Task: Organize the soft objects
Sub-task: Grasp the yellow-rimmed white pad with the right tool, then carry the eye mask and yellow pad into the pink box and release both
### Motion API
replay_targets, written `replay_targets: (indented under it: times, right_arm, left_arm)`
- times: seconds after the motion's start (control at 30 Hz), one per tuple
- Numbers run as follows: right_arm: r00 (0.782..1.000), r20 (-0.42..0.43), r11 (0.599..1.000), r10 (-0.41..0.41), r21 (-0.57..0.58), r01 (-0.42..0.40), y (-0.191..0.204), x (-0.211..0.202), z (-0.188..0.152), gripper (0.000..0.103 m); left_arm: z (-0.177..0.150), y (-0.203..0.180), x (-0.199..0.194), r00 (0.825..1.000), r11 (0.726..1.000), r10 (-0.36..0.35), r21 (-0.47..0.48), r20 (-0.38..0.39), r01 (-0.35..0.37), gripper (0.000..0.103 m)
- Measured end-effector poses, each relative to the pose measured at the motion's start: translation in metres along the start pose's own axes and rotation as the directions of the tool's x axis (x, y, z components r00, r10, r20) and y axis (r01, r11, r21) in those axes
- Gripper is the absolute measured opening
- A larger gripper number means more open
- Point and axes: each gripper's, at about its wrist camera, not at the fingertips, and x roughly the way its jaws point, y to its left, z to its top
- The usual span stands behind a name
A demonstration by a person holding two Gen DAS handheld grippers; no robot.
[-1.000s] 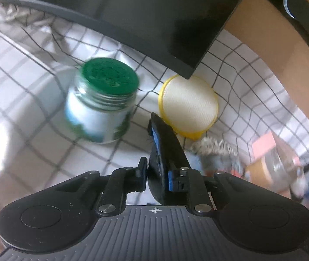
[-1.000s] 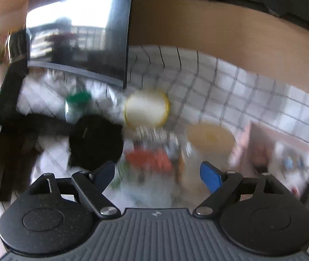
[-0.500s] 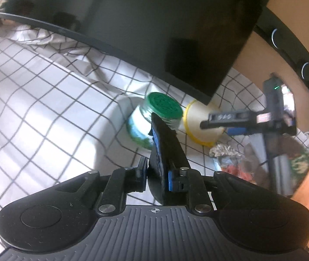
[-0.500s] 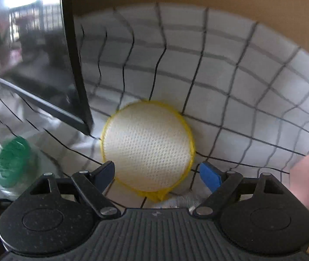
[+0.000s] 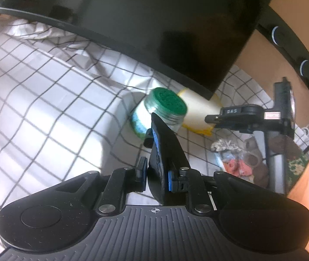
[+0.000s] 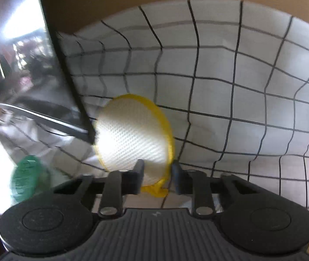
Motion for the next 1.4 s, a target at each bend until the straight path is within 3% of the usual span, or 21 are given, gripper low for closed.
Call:
replay_targets:
  times: [0.37,0.7,0.97,1.17,1.4]
  right_arm:
    - [1.000,0.003,0.996,0.005,-0.086,-0.005,0.009,-0.075,-0.025,0.013]
    - [0.991,0.137,0.989,0.000,-0.144,0.020,-0.003,-0.169,-0.009,0.013]
    - [0.959,0.280,0.988,-0.054,-0.126,0.092,-0.046,-0.238,0.013,0.013]
    - [0.928,0.351,0.985,-0.127,-0.065,0.160,-0.095,-0.283,0.010,0.013]
    - [0.880,0.383,0.957,-0.282,0.050,0.285,-0.166,-0.327,-0.009,0.013]
  left_arm:
    - [0.000,-0.032,0.008,0.997,0.996,-0.075,0.054,0.002,0.075,0.020]
    - [0.060,-0.090,0.001,0.983,0.972,-0.083,0.230,0.164,0.044,0.020]
    - [0.097,-0.137,0.023,0.975,0.958,-0.095,0.283,0.202,0.035,0.020]
    - [0.108,-0.177,0.035,0.972,0.945,-0.126,0.323,0.198,0.057,0.020]
    - [0.106,-0.238,0.062,0.965,0.930,-0.231,0.319,0.128,0.180,0.020]
